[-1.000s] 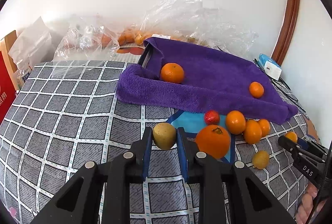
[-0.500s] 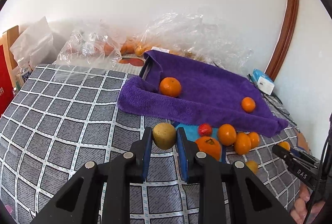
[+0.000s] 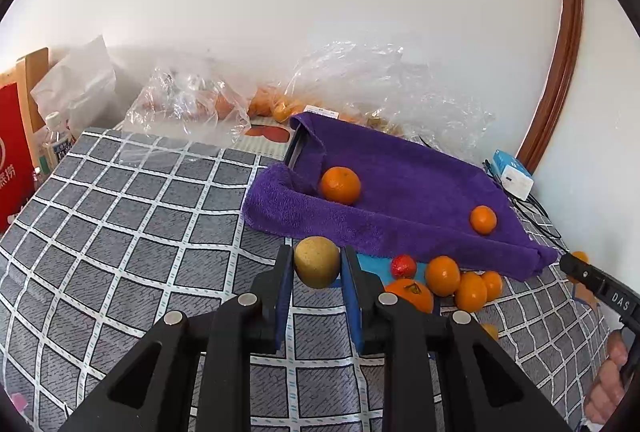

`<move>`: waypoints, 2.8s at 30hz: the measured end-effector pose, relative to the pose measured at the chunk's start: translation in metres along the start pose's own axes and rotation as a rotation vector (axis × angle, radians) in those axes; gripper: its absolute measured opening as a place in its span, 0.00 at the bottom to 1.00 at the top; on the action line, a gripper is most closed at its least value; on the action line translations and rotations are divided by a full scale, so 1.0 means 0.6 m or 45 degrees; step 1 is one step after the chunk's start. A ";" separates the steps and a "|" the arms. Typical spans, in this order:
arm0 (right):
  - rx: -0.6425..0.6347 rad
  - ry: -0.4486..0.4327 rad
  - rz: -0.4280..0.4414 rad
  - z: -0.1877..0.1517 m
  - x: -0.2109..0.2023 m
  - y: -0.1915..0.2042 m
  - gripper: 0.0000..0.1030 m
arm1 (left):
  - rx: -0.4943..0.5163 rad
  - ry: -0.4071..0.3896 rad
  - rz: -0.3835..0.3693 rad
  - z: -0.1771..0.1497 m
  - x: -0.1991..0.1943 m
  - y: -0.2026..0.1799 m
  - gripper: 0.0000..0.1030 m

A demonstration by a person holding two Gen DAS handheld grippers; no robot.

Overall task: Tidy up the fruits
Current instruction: 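Carry the orange and the yellow-green fruit over the purple towel tray, then lower the orange and yellow-green fruit onto the towel and open both tools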

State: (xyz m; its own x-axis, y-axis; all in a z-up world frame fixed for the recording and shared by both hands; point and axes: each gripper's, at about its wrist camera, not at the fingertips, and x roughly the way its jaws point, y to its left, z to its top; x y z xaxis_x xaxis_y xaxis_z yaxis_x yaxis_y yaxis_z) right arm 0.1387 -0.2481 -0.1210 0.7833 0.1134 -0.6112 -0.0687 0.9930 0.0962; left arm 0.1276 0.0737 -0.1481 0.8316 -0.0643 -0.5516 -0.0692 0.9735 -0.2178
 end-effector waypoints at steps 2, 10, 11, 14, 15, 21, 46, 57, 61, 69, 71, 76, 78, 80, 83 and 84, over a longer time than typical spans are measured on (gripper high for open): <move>0.013 0.007 0.009 0.008 0.003 -0.003 0.34 | -0.015 0.029 -0.005 0.001 0.007 0.002 0.22; -0.025 0.000 0.009 0.058 0.025 -0.001 0.34 | -0.038 0.021 -0.028 0.031 -0.013 0.003 0.22; -0.038 0.000 -0.003 0.065 0.034 0.000 0.34 | -0.029 0.014 -0.025 0.038 -0.015 0.002 0.22; -0.052 0.028 -0.011 0.081 0.060 0.002 0.34 | -0.004 0.001 0.015 0.059 -0.017 -0.004 0.22; -0.053 0.041 -0.011 0.085 0.069 0.003 0.34 | -0.004 0.005 0.019 0.066 -0.015 -0.005 0.22; -0.101 0.104 -0.010 0.102 0.125 0.010 0.34 | -0.003 0.043 0.035 0.098 0.015 -0.019 0.22; -0.176 0.204 -0.053 0.078 0.188 0.015 0.36 | 0.109 0.311 0.001 0.087 0.198 -0.106 0.22; -0.141 0.157 0.002 0.077 0.179 0.010 0.45 | 0.150 0.273 0.045 0.081 0.201 -0.113 0.22; -0.113 0.135 -0.014 0.080 0.173 0.004 0.45 | 0.197 0.255 0.082 0.077 0.200 -0.121 0.22; -0.098 0.111 -0.029 0.079 0.167 0.000 0.46 | 0.207 0.222 0.081 0.076 0.196 -0.121 0.24; -0.108 0.106 -0.036 0.077 0.167 0.003 0.47 | 0.198 0.223 0.072 0.076 0.192 -0.119 0.25; -0.112 0.090 -0.045 0.077 0.159 0.004 0.47 | 0.211 0.163 0.035 0.086 0.160 -0.129 0.32; -0.094 0.096 -0.049 0.080 0.158 0.002 0.47 | 0.223 0.147 0.016 0.090 0.150 -0.132 0.33; -0.082 0.108 -0.054 0.082 0.158 0.002 0.47 | 0.217 0.153 -0.004 0.096 0.142 -0.132 0.33; -0.100 0.120 -0.102 0.086 0.144 0.012 0.47 | 0.213 0.135 0.002 0.102 0.116 -0.127 0.33; -0.119 0.102 -0.126 0.085 0.131 0.018 0.47 | 0.221 0.129 0.018 0.103 0.105 -0.125 0.33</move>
State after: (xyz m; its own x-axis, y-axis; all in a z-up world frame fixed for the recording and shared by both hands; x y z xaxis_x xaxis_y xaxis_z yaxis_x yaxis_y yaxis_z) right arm 0.2308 -0.2300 -0.1278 0.7377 0.0134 -0.6750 -0.0539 0.9978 -0.0390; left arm 0.2194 0.0103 -0.1170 0.7711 -0.0635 -0.6335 0.0227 0.9971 -0.0723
